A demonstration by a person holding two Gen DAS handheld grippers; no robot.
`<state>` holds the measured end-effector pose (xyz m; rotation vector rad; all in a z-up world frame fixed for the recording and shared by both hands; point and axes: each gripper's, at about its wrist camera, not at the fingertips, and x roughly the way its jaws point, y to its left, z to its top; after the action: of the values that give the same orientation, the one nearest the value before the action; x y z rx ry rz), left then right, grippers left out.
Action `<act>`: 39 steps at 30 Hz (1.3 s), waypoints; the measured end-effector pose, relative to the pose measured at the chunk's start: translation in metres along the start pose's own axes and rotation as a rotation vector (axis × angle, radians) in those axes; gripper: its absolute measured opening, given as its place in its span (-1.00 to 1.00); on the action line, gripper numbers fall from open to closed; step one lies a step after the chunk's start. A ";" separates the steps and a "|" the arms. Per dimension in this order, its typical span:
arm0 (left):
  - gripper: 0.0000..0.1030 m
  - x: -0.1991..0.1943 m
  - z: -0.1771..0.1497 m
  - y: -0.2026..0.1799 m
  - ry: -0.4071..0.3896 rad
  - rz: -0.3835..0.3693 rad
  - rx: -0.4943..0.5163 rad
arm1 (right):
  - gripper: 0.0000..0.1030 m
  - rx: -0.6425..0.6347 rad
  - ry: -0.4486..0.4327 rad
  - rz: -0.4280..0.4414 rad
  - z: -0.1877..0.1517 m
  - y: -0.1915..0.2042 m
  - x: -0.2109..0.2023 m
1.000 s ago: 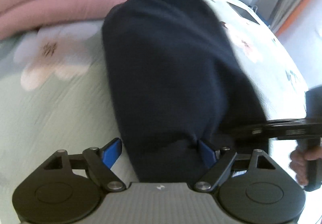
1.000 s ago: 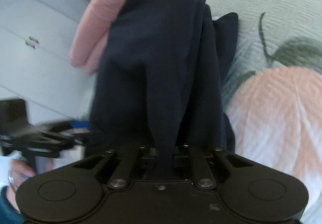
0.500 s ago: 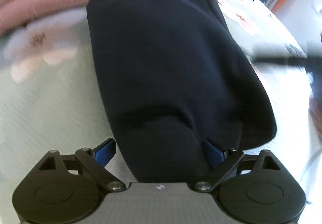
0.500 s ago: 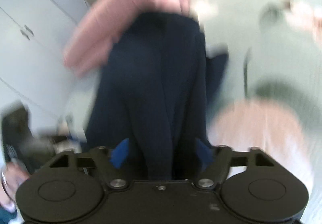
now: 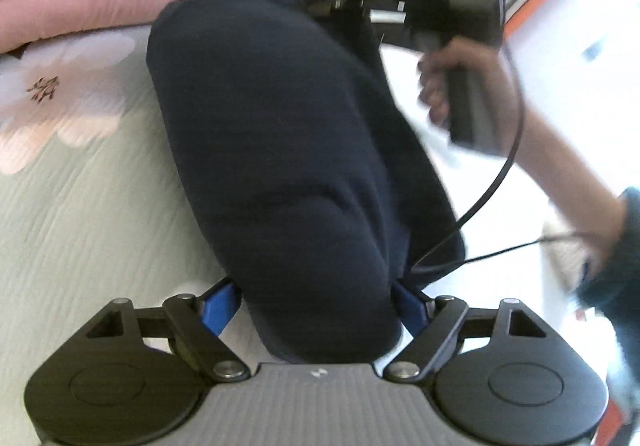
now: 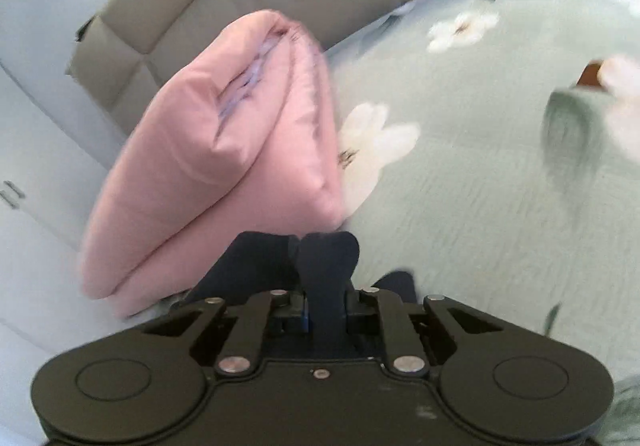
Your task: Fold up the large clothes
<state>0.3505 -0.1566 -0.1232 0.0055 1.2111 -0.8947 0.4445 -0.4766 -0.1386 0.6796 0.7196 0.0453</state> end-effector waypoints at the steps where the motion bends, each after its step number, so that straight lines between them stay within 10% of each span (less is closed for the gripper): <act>1: 0.61 -0.003 0.006 0.008 -0.008 -0.036 -0.022 | -0.70 -0.006 0.012 -0.016 0.002 -0.002 0.005; 4: 0.64 -0.007 0.014 0.014 -0.018 -0.130 -0.051 | -0.59 -0.046 0.074 -0.097 0.000 -0.014 0.029; 10: 0.80 0.029 -0.006 0.020 0.131 -0.026 -0.017 | 0.48 0.083 0.172 -0.014 -0.004 -0.038 0.011; 22: 0.84 0.028 -0.017 0.023 0.150 0.046 0.003 | 0.54 -0.165 0.426 0.160 -0.117 -0.023 -0.090; 23: 0.84 0.028 -0.019 0.022 0.154 0.044 -0.002 | 0.49 -0.155 0.439 0.181 -0.127 -0.024 -0.089; 25: 0.84 0.031 -0.016 0.025 0.158 0.051 -0.003 | -0.75 -0.155 0.380 0.197 -0.140 -0.022 -0.099; 29: 0.85 0.027 -0.020 0.022 0.131 0.088 0.021 | -0.79 -0.153 0.343 0.242 -0.142 -0.023 -0.126; 33: 0.84 0.030 -0.026 0.011 0.119 0.082 -0.009 | -0.80 -0.275 0.406 0.065 -0.163 -0.029 -0.105; 39: 0.78 0.014 -0.025 -0.019 0.103 0.140 0.061 | -0.79 -0.218 0.441 0.046 -0.153 -0.036 -0.101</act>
<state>0.3199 -0.1665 -0.1364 0.1856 1.2625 -0.8163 0.2657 -0.4455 -0.1838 0.4796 1.1039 0.3192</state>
